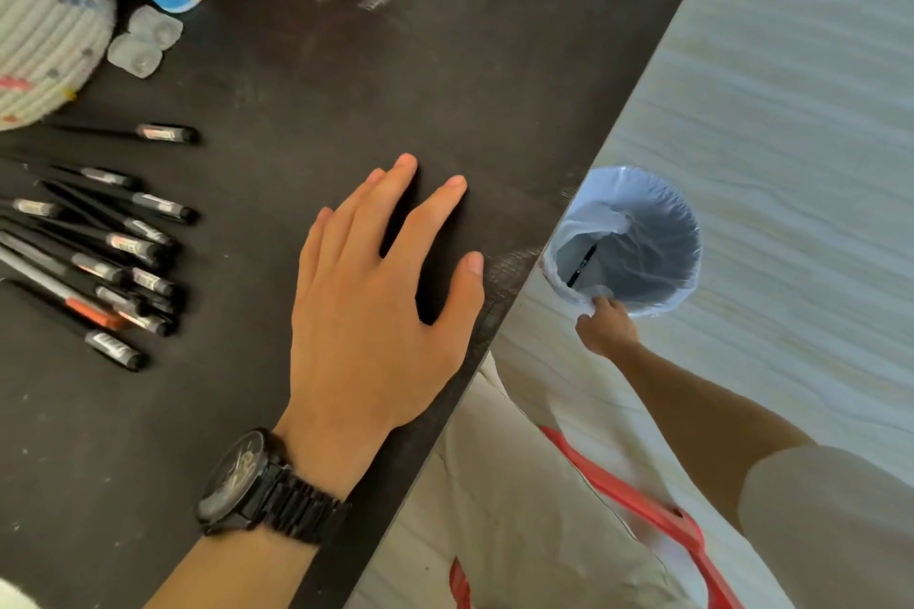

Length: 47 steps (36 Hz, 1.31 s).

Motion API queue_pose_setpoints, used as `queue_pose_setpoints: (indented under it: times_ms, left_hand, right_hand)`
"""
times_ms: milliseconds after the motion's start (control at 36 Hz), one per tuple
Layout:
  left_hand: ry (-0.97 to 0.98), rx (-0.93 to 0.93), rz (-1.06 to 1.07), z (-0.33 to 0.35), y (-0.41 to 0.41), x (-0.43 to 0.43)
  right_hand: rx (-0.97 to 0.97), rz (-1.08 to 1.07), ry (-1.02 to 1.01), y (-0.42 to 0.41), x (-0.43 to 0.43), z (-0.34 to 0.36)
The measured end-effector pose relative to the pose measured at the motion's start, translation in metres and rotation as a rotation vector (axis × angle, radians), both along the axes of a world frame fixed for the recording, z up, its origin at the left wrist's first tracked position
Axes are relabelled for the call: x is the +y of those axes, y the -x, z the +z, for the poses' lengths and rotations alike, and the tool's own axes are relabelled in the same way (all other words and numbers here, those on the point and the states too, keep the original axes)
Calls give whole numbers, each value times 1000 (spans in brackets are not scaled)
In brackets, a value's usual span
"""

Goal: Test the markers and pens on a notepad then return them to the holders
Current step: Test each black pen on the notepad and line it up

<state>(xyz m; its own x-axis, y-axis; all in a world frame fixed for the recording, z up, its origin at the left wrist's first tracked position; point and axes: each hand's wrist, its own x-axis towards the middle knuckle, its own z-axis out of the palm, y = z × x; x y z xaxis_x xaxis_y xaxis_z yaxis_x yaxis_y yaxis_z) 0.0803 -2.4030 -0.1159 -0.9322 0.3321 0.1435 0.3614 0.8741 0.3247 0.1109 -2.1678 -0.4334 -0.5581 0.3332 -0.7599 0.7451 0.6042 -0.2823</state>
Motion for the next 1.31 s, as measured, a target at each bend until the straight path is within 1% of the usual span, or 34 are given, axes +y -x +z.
queue_pose_setpoints:
  times_ms: [111,222,278,333,417,444,500,556,583,611,694,722,806,861,917,972,1028,1083,1139,1222,1306]
  left_hand:
    - [8,-9,-8,0,0,0]
    - [21,-13,-2,0,-2,-1]
    - [14,-21,6,1,-5,-1]
    - [-4,-46,18,5,-9,-1]
    - [-47,-72,19,13,-24,-6]
    - [-66,-56,20,16,-33,-12]
    - [-124,-4,56,26,-55,-27]
    - [-182,46,143,35,-80,-51]
    - [-199,70,203,39,-93,-65]
    - [-212,89,278,42,-106,-80]
    - [-293,132,534,48,-147,-128]
    - [-305,159,618,47,-161,-144]
    - [-279,204,880,40,-202,-182]
    - [-224,243,990,31,-224,-198]
    - [-202,218,1061,26,-241,-207]
    - [-203,95,1114,19,-251,-210]
    - [-187,-33,1147,13,-253,-208]
    - [-150,-110,1159,8,-252,-204]
    - [-113,-152,1197,4,-249,-200]
    - [-111,-184,1217,1,-242,-192]
    - [-128,-251,1219,2,-238,-189]
  right_hand:
    - [-2,34,-17,-1,8,10]
    - [89,-2,-23,-2,13,34]
    - [142,-30,10,-3,13,53]
    - [209,-67,84,-6,12,75]
    - [352,-153,251,-15,4,119]
    - [432,-194,299,-21,-1,138]
    - [649,-216,306,-37,-12,179]
    - [859,-186,299,-52,-25,221]
    - [925,-166,327,-56,-31,240]
    - [965,-147,344,-59,-38,257]
    - [1069,117,401,-59,-67,306]
    - [1114,164,428,-58,-79,319]
    - [1233,206,545,-49,-128,344]
    - [1217,335,556,-37,-160,353]
    - [1154,516,505,-22,-190,359]
    - [1089,695,407,-9,-217,362]
    - [1054,857,255,3,-243,363]
    - [1013,969,94,12,-265,361]
    - [978,1023,-35,19,-280,358]
    - [962,1063,-201,25,-295,351]
    - [988,1042,-276,23,-303,345]
